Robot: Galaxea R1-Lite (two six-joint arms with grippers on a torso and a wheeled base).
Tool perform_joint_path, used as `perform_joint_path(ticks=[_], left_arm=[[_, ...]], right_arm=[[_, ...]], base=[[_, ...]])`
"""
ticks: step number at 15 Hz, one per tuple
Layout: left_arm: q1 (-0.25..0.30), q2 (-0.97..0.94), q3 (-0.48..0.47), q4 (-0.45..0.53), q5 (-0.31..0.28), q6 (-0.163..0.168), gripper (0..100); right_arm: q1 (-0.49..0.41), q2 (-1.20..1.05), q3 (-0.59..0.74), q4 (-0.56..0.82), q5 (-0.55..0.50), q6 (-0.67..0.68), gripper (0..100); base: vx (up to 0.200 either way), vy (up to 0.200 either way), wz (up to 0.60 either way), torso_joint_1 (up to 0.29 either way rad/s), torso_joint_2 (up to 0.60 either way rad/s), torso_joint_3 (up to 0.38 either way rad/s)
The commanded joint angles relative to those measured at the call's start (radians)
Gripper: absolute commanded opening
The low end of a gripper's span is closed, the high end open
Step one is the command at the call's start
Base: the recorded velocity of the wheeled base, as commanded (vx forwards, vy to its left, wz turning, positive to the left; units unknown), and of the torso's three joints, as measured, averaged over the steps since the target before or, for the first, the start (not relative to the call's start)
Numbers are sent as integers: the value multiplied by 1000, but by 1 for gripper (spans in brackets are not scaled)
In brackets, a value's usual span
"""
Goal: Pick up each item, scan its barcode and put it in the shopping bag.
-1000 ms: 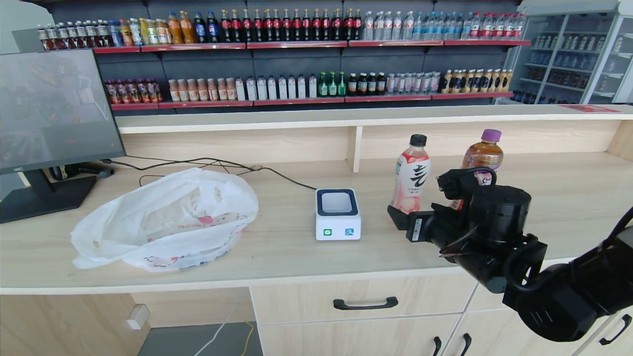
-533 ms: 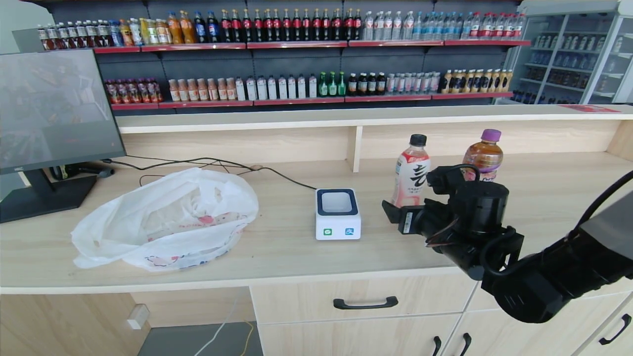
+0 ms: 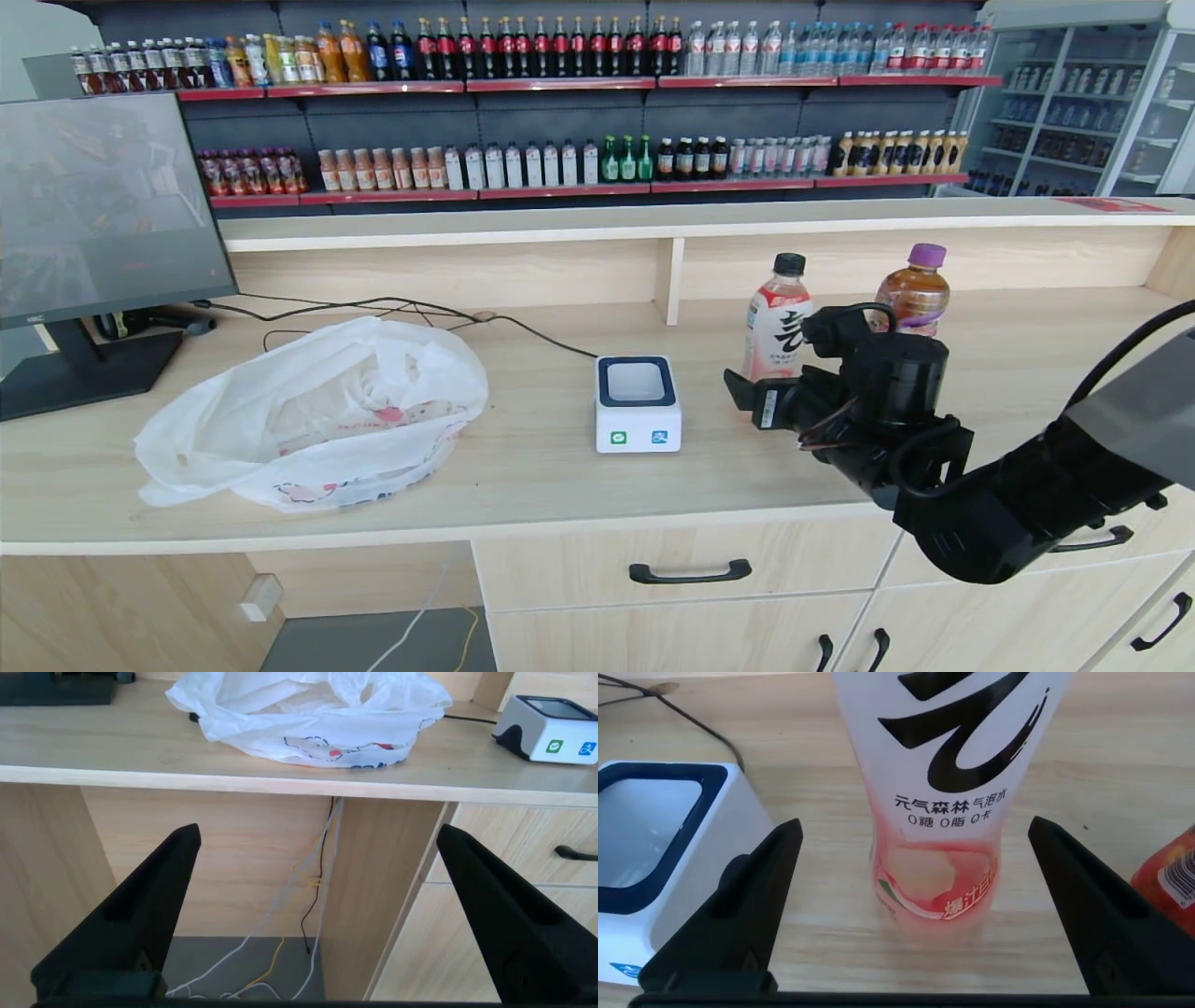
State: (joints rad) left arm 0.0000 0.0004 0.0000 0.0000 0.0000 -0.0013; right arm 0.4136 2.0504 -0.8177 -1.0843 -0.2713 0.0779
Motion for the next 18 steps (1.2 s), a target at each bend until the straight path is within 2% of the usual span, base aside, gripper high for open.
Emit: perform_joint_path(ticks=[1, 18], left_arm=[[0, 0, 0, 0, 0, 0, 100], [0, 0, 0, 0, 0, 0, 100]], right_arm=[[1, 20, -15, 0, 1, -1, 100], [-33, 134, -167, 1, 0, -46, 100]], base=[[0, 0, 0, 0, 0, 0], [0, 0, 0, 0, 0, 0]])
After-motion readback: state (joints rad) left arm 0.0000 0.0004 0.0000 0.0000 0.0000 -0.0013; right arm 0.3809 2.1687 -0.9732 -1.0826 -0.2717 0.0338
